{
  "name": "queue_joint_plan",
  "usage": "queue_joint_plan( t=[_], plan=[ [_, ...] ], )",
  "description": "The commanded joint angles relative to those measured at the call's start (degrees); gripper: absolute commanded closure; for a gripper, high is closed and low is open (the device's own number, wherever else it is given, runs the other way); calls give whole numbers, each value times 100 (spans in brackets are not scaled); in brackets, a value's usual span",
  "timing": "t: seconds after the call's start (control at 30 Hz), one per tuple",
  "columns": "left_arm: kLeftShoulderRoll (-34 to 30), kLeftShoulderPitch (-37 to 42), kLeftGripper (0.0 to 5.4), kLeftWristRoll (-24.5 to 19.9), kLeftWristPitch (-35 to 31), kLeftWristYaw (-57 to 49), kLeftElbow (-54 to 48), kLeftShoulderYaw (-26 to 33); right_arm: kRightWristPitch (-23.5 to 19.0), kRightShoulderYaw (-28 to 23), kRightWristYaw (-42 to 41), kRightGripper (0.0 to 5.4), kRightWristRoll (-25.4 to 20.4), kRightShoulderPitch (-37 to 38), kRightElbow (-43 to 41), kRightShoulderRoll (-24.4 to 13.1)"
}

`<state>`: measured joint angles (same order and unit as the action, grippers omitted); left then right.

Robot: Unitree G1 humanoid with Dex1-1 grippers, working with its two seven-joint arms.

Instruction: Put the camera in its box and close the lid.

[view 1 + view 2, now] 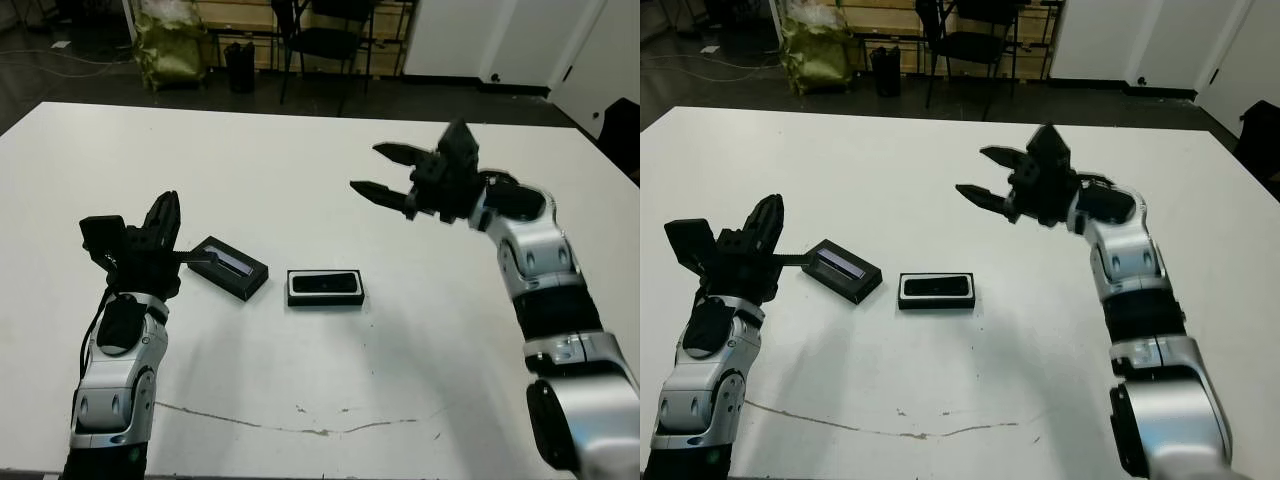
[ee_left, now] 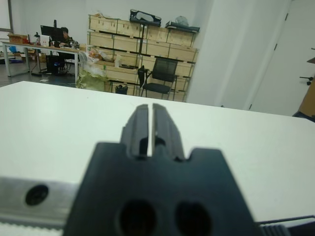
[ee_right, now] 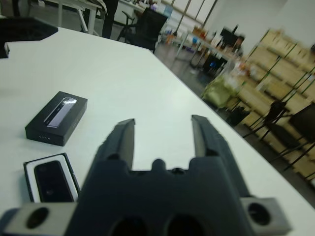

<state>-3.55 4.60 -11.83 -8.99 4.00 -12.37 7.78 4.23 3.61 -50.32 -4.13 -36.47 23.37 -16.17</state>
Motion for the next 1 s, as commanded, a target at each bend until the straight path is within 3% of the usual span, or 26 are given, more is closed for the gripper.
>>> queue_joint_plan(
  t=[0.03,0.27,0.4,0.63,1.0],
  plan=[
    [-51,-3,540,37,-30,16,106,-1,440,112,267,384,174,397,-64,-70],
    [-27,2,540,-19,-48,14,113,34,899,456,500,537,490,1050,-740,-293],
    [-30,15,540,-56,-56,47,128,45,1308,643,341,537,518,1222,-876,-483],
    [-25,16,540,-23,-120,-10,74,27,1075,906,299,537,657,1442,-1483,-735],
    [-25,-33,540,-10,-95,-13,42,15,1213,1380,131,537,835,1434,-1008,-739]
  ],
)
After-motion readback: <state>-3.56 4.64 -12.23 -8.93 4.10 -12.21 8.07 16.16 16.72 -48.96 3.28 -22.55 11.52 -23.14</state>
